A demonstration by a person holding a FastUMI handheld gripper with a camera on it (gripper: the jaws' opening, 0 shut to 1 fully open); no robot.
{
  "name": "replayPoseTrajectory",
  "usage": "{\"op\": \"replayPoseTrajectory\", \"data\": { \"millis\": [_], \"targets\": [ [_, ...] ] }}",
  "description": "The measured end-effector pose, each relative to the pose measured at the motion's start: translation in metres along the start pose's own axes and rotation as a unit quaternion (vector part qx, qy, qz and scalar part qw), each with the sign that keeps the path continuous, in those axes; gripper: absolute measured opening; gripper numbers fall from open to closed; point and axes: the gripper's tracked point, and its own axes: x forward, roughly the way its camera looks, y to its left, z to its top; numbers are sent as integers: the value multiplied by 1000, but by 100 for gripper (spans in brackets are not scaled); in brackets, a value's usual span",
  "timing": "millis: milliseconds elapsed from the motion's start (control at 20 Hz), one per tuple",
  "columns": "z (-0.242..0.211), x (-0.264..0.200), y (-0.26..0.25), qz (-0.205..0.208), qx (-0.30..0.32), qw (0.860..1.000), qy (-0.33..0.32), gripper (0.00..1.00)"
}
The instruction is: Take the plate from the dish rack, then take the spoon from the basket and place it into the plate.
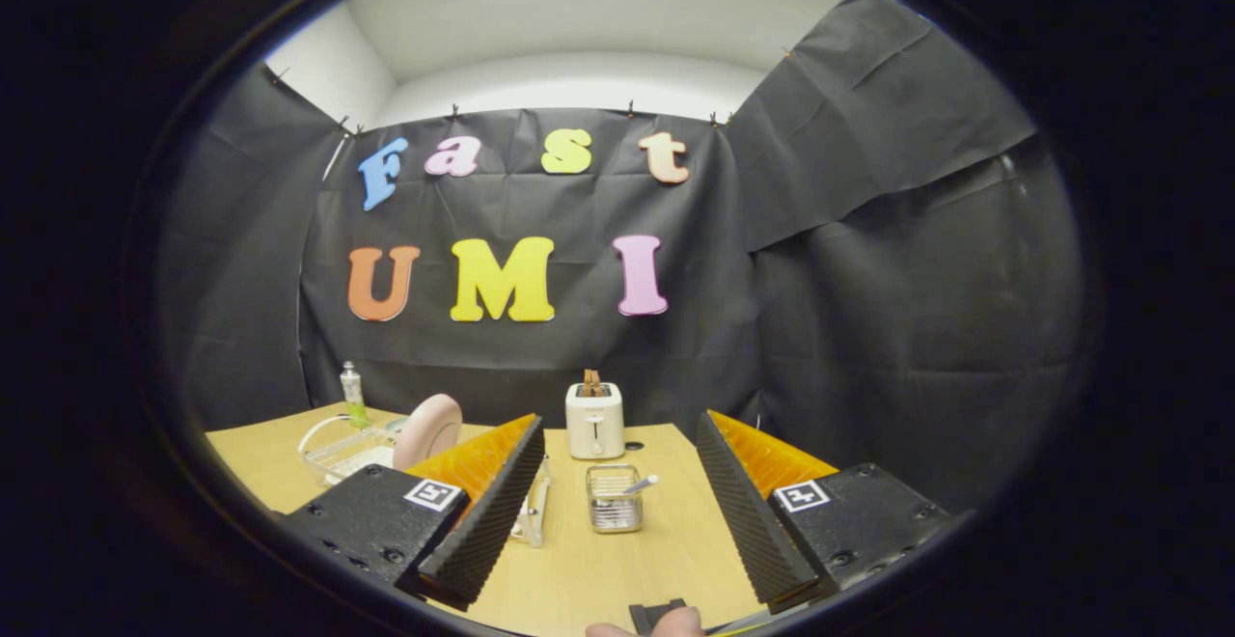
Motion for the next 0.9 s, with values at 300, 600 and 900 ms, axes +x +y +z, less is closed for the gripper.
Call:
{"op": "replayPoseTrajectory", "data": {
  "millis": [300,600,900],
  "targets": [
    [3,5,19,20,3,1000,-4,100],
    [7,22,44,34,0,999,10,100],
    [23,45,81,59,-28,998,24,100]
  ]
}}
